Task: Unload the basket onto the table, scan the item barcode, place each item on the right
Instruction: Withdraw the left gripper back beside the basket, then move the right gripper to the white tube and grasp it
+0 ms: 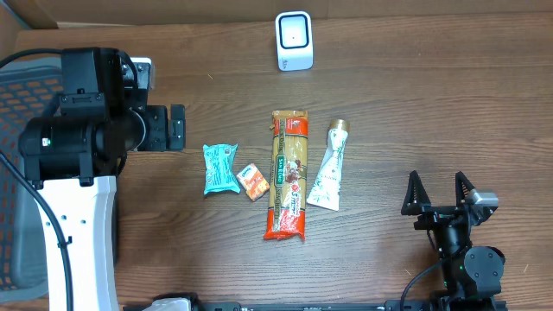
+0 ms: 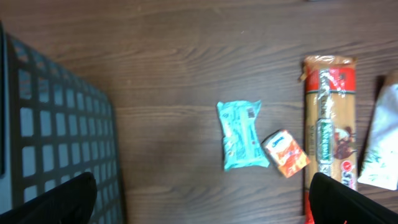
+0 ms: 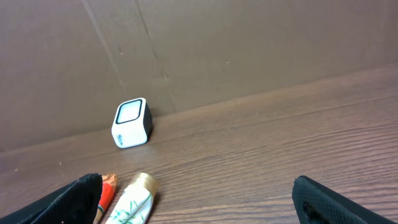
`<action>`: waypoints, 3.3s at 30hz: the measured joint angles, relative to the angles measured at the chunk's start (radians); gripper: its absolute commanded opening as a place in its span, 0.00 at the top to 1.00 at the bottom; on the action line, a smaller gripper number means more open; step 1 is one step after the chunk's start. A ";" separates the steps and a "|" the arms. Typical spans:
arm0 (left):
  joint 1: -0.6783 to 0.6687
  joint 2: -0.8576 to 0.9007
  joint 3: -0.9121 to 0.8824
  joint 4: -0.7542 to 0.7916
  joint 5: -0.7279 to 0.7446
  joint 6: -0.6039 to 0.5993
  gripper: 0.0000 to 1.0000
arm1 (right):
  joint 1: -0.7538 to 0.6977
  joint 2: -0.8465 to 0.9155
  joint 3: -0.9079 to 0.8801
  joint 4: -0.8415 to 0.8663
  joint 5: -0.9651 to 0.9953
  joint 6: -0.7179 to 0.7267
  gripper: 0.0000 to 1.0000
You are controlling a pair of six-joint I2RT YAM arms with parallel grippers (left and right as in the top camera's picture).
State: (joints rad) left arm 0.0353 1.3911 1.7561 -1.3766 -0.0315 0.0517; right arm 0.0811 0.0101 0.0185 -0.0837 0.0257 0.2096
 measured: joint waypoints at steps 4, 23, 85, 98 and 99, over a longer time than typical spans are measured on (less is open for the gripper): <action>0.000 0.000 0.000 0.027 0.058 0.031 0.00 | 0.000 0.000 0.000 0.000 0.000 0.000 0.00; 0.000 -0.529 -0.242 0.315 0.090 0.143 0.00 | 0.000 0.000 0.000 0.000 0.000 0.000 0.00; 0.000 -0.563 -0.413 0.138 0.049 0.143 0.00 | 0.000 0.000 0.000 0.006 0.033 -0.027 0.00; 0.000 -0.563 -0.413 0.138 0.049 0.144 0.00 | 0.000 0.007 0.003 0.013 -0.205 -0.024 0.00; 0.000 -0.563 -0.413 0.138 0.049 0.143 0.00 | 0.000 0.022 0.013 -0.004 -0.224 -0.022 0.00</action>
State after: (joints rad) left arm 0.0353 0.8276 1.3430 -1.2388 0.0174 0.1951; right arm 0.0811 0.0322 0.0311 -0.0879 -0.1978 0.1879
